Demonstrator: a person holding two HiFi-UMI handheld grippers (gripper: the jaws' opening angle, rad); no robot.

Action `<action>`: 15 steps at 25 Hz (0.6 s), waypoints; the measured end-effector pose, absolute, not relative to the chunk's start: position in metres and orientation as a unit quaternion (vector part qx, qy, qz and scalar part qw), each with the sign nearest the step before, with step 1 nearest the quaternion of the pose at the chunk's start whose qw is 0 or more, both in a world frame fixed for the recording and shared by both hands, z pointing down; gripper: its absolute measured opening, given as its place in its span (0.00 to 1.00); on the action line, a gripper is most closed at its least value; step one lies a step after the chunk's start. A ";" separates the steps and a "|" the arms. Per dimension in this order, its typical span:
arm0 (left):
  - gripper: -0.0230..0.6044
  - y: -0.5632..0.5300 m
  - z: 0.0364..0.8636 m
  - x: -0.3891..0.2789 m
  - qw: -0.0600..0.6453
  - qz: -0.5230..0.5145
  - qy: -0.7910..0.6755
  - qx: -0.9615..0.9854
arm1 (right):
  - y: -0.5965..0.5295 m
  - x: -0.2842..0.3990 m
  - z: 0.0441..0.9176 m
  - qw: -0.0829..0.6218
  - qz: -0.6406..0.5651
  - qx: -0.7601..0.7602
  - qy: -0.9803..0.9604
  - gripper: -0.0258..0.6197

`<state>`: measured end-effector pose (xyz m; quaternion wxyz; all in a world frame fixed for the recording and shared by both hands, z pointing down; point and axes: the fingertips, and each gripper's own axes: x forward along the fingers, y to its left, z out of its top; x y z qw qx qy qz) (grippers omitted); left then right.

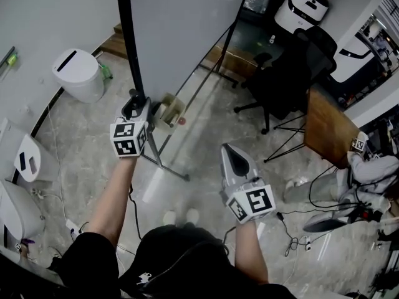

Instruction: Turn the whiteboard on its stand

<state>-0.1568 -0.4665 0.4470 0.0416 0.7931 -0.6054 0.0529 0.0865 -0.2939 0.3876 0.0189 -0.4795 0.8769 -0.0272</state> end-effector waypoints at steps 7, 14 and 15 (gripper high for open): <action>0.33 -0.426 0.447 -0.165 0.041 0.054 -0.608 0.791 | -0.285 0.076 0.382 0.023 -0.023 -0.465 0.885 0.05; 0.34 -0.407 0.447 -0.168 0.036 0.057 -0.608 0.791 | -0.280 0.063 0.380 0.023 -0.020 -0.443 0.896 0.05; 0.34 -0.407 0.447 -0.168 0.035 0.058 -0.607 0.791 | -0.279 0.061 0.380 0.023 -0.018 -0.440 0.897 0.05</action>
